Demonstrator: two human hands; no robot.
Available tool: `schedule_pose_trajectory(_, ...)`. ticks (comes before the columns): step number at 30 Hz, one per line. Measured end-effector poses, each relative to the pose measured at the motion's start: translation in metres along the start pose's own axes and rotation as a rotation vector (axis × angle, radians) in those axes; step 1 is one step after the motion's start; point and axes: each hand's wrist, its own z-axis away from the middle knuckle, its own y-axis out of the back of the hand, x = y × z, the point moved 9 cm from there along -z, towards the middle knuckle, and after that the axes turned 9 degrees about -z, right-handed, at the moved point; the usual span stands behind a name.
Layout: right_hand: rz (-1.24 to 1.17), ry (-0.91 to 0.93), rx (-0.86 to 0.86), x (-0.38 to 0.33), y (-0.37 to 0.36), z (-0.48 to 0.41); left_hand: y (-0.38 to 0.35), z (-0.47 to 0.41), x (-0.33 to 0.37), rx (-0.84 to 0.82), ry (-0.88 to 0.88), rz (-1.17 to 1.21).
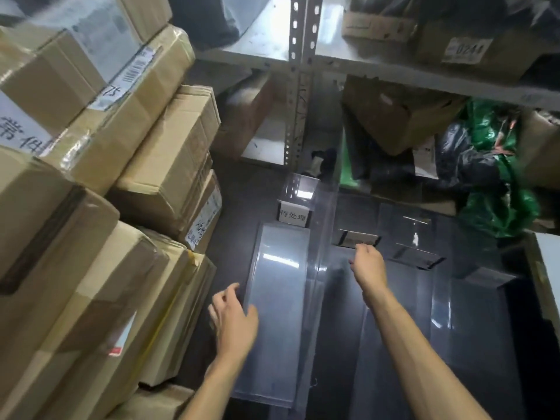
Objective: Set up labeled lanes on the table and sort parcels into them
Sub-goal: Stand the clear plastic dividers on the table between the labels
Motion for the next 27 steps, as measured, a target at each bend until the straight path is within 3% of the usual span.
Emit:
schedule_pose_trajectory(4,-0.092,-0.042,0.026,0.002,-0.011,-0.009,-0.017,-0.006,-0.027,-0.088,0.058,0.057)
schedule_pose_trajectory(17,-0.106,0.033,-0.053,-0.014,-0.037,-0.012,-0.012,-0.012,-0.037,-0.083,0.203,0.133)
schedule_pose_trajectory(23,-0.059,0.263,0.113,-0.065,-0.004,0.046,-0.012,-0.019,-0.042,-0.153,0.260,0.238)
schedule_pose_trajectory(27,-0.062,0.469,0.054,-0.101,-0.017,0.085,-0.017,-0.025,-0.047,-0.198,0.275,0.333)
